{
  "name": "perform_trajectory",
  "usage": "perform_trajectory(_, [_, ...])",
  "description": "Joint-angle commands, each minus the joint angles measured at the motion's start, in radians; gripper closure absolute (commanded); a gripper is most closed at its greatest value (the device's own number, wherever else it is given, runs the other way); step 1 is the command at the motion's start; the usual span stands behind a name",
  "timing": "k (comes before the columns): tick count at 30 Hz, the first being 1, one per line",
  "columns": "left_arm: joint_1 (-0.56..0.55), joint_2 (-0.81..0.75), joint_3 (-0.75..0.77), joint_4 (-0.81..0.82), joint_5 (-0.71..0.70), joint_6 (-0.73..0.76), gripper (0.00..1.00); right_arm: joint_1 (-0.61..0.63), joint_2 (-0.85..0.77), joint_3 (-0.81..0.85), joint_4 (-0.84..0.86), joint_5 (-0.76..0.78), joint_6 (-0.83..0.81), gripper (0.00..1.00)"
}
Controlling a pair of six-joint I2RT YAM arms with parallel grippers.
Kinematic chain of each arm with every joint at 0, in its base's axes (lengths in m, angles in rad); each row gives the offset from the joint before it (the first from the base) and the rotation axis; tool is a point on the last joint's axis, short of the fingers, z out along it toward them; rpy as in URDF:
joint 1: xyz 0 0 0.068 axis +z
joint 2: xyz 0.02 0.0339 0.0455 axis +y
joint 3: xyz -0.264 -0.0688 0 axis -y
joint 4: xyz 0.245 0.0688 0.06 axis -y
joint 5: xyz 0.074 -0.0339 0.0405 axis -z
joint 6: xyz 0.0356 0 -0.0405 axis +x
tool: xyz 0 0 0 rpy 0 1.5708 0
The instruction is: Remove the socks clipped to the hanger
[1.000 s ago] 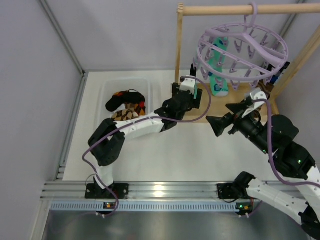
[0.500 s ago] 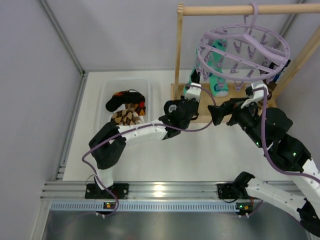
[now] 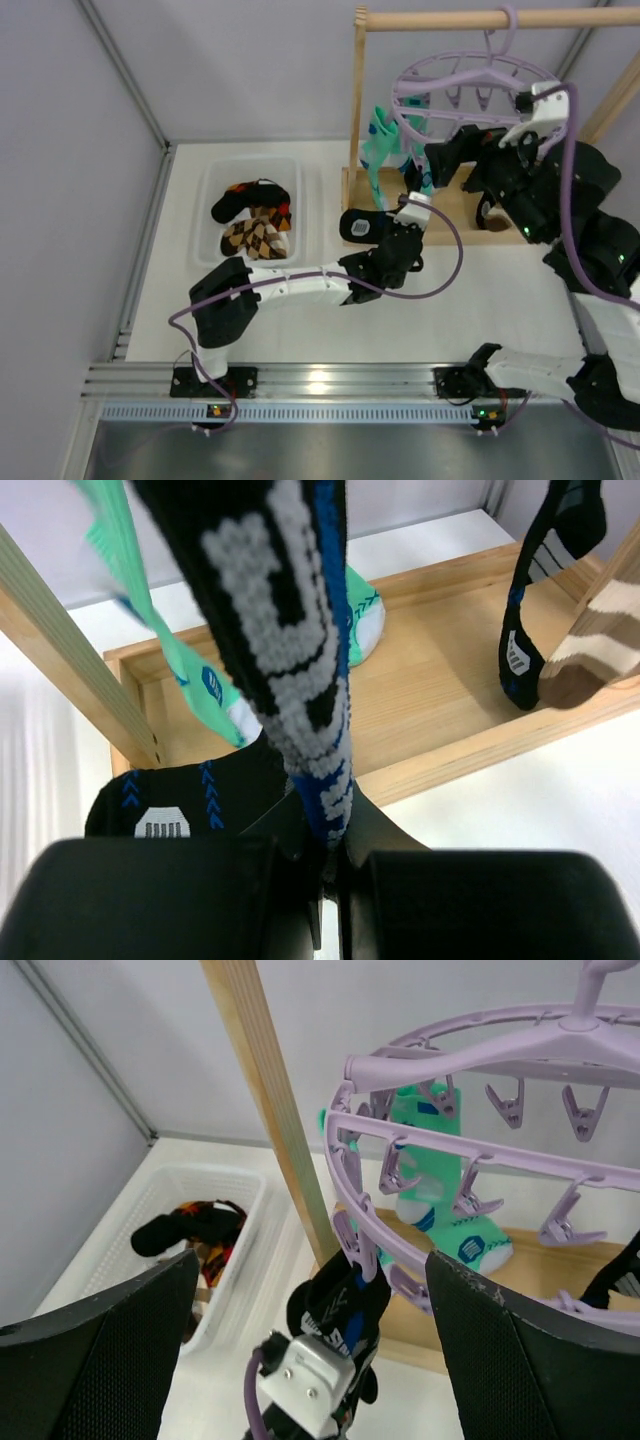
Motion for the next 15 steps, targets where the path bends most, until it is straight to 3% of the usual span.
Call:
perform_trajectory(1, [-0.017, 0.037, 0.067, 0.056, -0.116, 0.037, 1.00, -0.012, 0.141, 0.128, -0.194, 0.058, -0.024, 0.10])
perform_trajectory(5, [-0.025, 0.084, 0.116, 0.054, -0.128, 0.072, 1.00, -0.013, 0.227, 0.139, -0.212, 0.192, -0.024, 0.15])
perform_trajectory(15, [-0.029, 0.094, 0.121, 0.054, -0.085, 0.081, 1.00, -0.018, 0.242, 0.062, -0.175, 0.245, -0.019, 0.30])
